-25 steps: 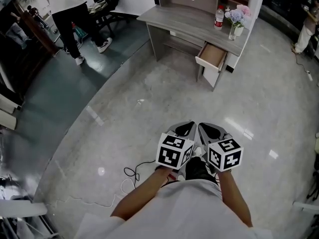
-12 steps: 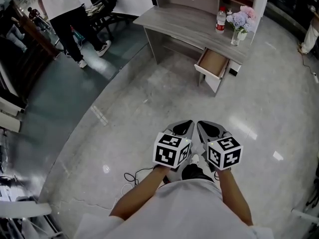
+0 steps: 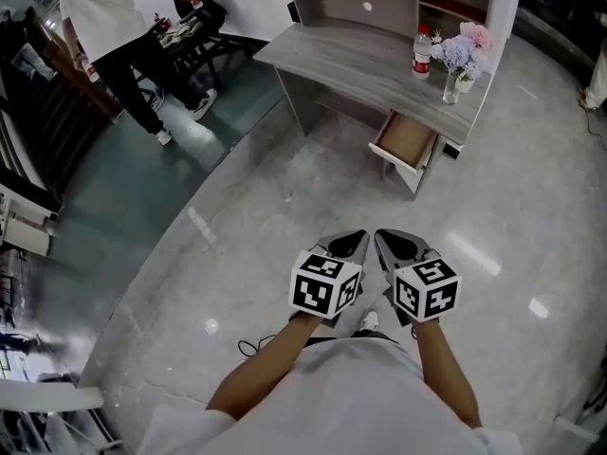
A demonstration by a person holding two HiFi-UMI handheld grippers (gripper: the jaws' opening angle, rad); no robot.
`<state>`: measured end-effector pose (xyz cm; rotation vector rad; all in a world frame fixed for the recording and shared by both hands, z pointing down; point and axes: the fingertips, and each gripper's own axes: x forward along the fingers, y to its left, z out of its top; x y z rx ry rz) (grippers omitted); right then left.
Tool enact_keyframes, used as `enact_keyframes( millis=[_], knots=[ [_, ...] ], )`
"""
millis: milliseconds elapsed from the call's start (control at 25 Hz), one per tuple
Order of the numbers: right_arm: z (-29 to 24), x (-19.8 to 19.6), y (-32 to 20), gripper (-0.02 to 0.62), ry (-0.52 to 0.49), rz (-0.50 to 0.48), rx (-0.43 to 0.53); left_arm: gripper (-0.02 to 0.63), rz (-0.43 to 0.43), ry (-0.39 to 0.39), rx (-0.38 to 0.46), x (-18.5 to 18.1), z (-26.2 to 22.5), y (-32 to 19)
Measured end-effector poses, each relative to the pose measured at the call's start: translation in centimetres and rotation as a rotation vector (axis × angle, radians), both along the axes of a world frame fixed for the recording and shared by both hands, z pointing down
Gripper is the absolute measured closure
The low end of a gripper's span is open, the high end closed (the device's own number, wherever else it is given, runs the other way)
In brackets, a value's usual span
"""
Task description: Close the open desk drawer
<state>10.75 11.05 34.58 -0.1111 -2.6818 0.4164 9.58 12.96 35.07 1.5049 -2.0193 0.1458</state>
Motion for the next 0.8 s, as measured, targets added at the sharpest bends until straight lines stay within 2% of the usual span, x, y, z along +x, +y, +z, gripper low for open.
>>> enact_keyframes(
  millis=[200, 520, 800],
  knots=[
    [-0.1, -0.9, -1.5, 0.594, -0.018, 0.008, -0.009, 0.604, -0.001, -0.017, -0.01, -1.1, 0.1, -1.5],
    [0.4, -1.8, -4.6, 0.594, -0.021, 0.054, -0.014, 0.604, 0.046, -0.025, -0.004, -2.2, 0.3, -4.9],
    [1.7, -4.5, -7.8, 0.594, -0.002, 0.125, -0.017, 0.604, 0.102, -0.01, 0.0, -5.3, 1.6, -8.2]
  ],
)
